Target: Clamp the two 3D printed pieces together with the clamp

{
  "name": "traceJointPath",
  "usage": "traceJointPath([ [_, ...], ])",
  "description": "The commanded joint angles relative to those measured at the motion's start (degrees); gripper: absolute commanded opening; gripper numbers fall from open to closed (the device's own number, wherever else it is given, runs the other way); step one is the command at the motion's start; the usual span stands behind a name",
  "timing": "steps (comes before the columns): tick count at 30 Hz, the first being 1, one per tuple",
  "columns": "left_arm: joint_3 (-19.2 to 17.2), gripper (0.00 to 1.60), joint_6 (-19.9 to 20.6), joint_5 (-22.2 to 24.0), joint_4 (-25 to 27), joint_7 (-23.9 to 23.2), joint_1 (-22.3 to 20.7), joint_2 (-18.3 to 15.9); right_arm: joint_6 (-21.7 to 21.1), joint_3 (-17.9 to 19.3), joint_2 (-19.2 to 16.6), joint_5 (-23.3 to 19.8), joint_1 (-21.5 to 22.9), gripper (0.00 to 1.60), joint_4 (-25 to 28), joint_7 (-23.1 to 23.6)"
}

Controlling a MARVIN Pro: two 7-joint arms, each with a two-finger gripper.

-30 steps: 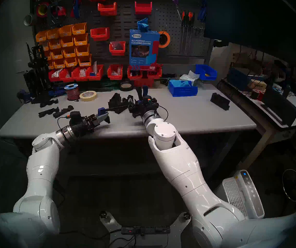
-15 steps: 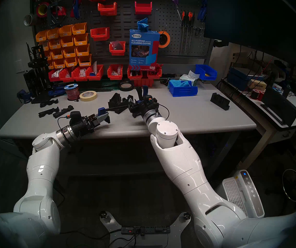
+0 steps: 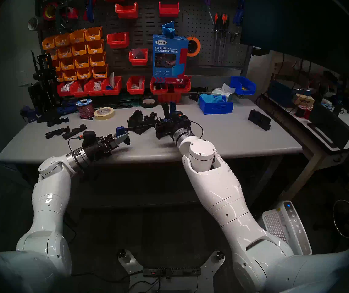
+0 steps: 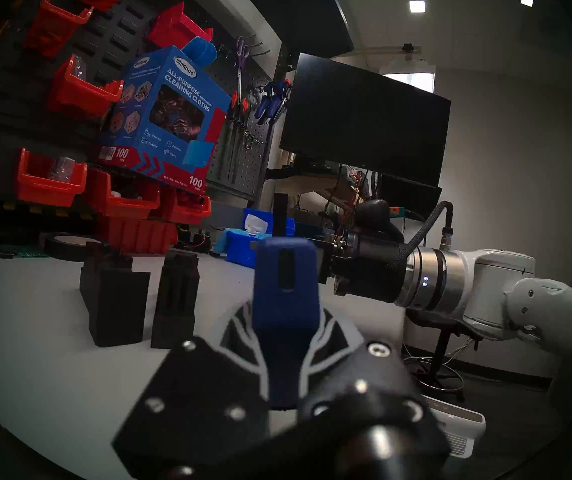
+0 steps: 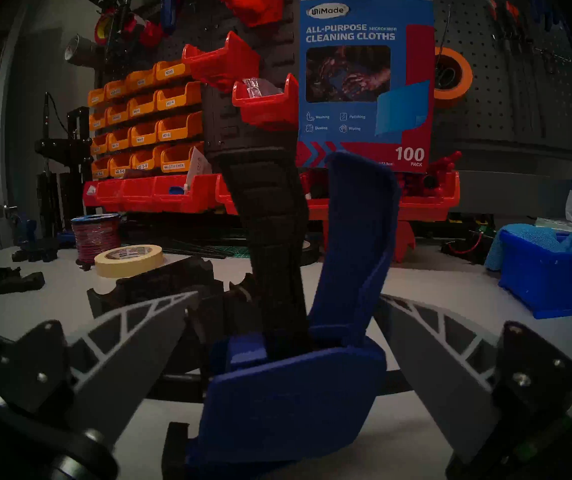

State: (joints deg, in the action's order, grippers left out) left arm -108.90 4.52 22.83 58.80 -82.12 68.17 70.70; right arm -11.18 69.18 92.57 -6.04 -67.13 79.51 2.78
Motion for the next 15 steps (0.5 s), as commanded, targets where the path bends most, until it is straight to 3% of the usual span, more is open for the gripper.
traceJointPath([
  [1, -0.2, 0.00, 0.1, 0.6, 1.4, -0.3, -2.2, -0.2, -0.7, 0.8, -1.3, 0.0, 3.4, 1.60, 3.1, 1.8],
  [15, -0.3, 0.00, 0.2, 0.5, 1.4, -0.4, -2.2, -0.2, -2.2, 1.0, -1.4, -2.1, 4.5, 1.60, 1.5, 5.7],
])
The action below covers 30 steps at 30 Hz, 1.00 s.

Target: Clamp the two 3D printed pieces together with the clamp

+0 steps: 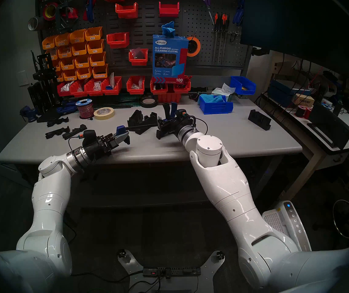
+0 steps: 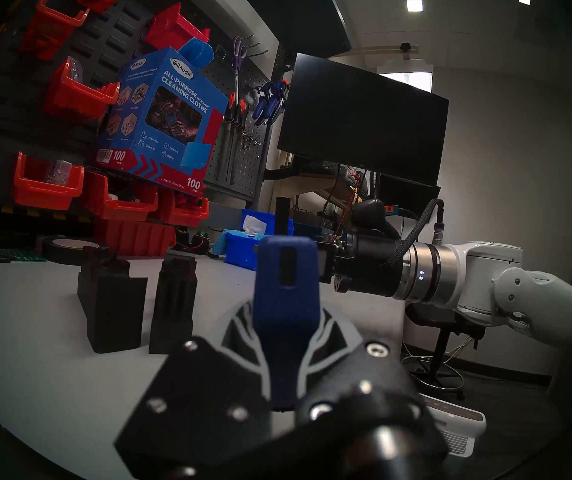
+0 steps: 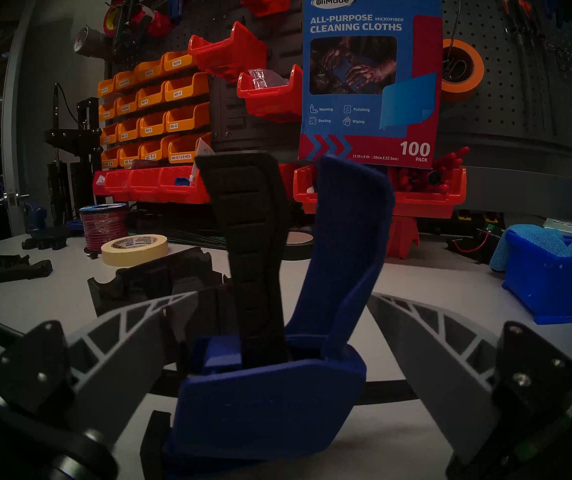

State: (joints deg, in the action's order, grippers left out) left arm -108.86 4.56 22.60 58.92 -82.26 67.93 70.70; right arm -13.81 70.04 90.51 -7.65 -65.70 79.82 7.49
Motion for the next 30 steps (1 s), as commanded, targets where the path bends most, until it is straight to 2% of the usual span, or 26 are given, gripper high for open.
traceJointPath([
  [1, -0.3, 0.00, 0.2, 0.7, 1.3, -0.3, -2.0, -0.2, 0.4, 0.1, 0.7, -0.5, 3.1, 1.60, 1.0, 1.1],
  [11, -0.4, 0.00, 0.2, 0.7, 1.3, -0.3, -2.0, -0.2, 0.7, -0.3, 1.7, -1.0, 3.3, 1.60, -0.4, 1.8],
  [12, -0.4, 0.00, 0.2, 0.7, 1.3, -0.3, -2.0, -0.2, 0.7, -0.3, 1.7, -1.0, 3.2, 1.56, -0.4, 1.8],
  [13, -0.4, 0.00, 0.2, 0.7, 1.3, -0.3, -2.0, -0.2, 0.8, -0.3, 1.7, -1.0, 3.1, 1.42, -0.4, 1.8],
  [14, -0.4, 0.00, 0.2, 0.7, 1.3, -0.3, -2.0, -0.2, 0.8, -0.3, 1.7, -1.0, 3.1, 1.14, -0.4, 1.8],
  [15, -0.4, 0.00, 0.2, 0.7, 1.3, -0.3, -2.0, -0.2, 0.8, -0.4, 1.7, -1.0, 3.0, 0.78, -0.4, 1.8],
  [17, -0.4, 0.00, 0.2, 0.7, 1.3, -0.3, -2.0, -0.1, 0.8, -0.4, 1.7, -1.1, 2.8, 0.62, -0.2, 1.8],
  [20, -0.4, 0.00, 0.3, 0.6, 1.3, -0.4, -2.0, -0.1, 0.8, -0.4, 1.6, -1.1, 2.6, 0.21, 0.0, 1.7],
  [21, -0.4, 0.00, 0.3, 0.6, 1.3, -0.4, -2.0, -0.1, 0.8, -0.4, 1.6, -1.1, 2.5, 0.00, 0.1, 1.7],
  [30, -0.5, 0.00, 0.3, 0.5, 1.3, -0.5, -2.1, -0.1, 0.8, -0.4, 1.5, -1.2, 1.9, 0.00, 0.8, 1.3],
])
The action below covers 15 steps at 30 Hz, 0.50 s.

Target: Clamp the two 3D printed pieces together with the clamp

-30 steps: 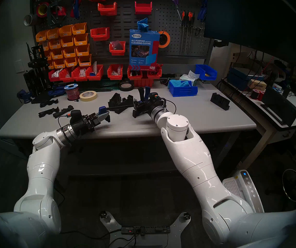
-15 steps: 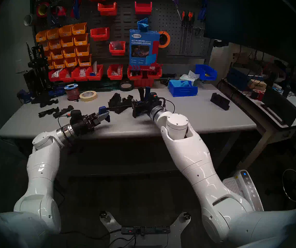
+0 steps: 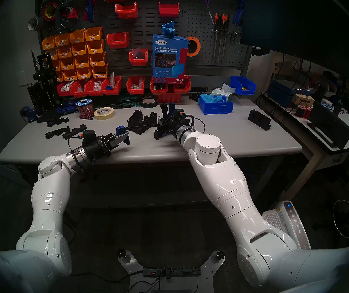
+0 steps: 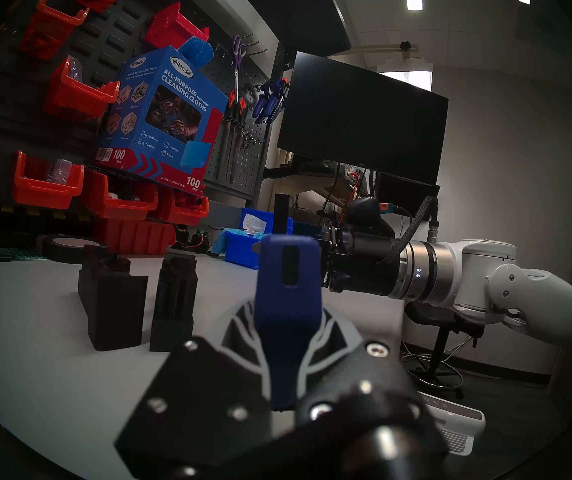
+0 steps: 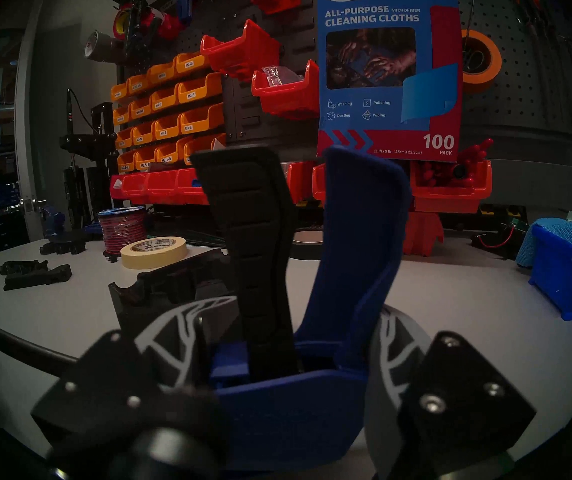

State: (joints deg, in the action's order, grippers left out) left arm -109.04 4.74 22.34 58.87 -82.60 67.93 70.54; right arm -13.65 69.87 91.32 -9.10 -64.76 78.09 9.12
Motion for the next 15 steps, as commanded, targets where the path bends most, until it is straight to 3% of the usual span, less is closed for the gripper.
traceJointPath([
  [1, -0.3, 0.00, 0.1, 0.8, 1.3, -0.1, -2.1, 0.1, 0.7, -0.2, 0.7, 0.2, 0.9, 0.00, 2.6, -0.4],
  [15, -0.5, 0.00, 0.1, 0.6, 1.3, -0.2, -2.1, 0.1, 0.8, -0.4, 1.0, -0.4, 0.3, 0.00, 2.9, 0.1],
])
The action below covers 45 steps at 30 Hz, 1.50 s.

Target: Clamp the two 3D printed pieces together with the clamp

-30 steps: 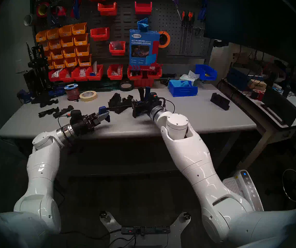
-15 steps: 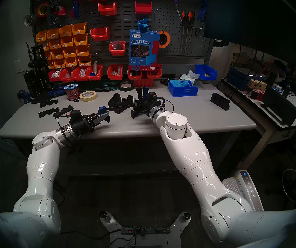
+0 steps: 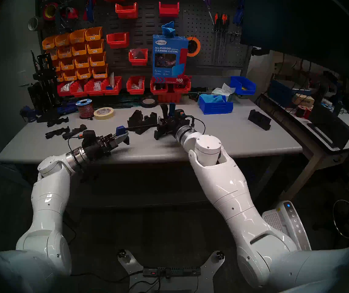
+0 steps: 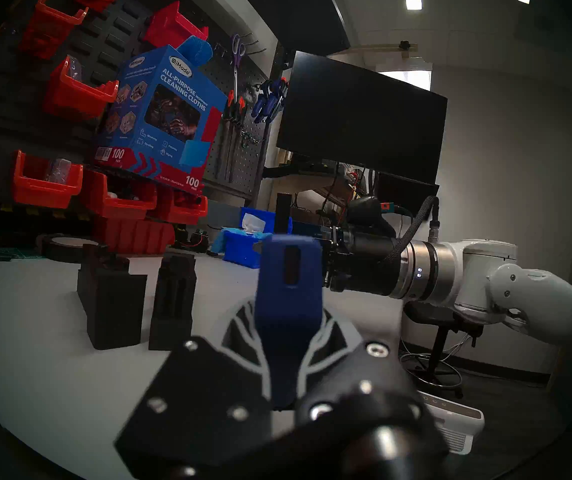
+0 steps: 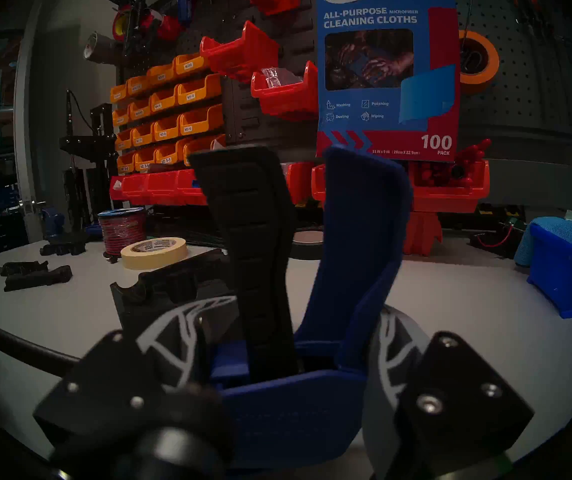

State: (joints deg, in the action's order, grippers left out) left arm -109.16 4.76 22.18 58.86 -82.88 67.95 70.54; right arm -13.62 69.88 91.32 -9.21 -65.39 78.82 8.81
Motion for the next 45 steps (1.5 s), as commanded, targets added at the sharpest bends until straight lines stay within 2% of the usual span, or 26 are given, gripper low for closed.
traceJointPath([
  [1, -0.4, 0.00, 0.1, 0.8, 1.3, 0.0, -2.1, 0.2, 0.8, -0.4, 1.0, -0.3, 1.0, 0.00, 2.1, 0.4],
  [45, -0.8, 0.00, 0.8, 0.0, 1.1, -0.4, -2.6, 0.6, 0.4, -1.3, 0.0, -2.7, -0.2, 0.00, 3.3, 1.6],
])
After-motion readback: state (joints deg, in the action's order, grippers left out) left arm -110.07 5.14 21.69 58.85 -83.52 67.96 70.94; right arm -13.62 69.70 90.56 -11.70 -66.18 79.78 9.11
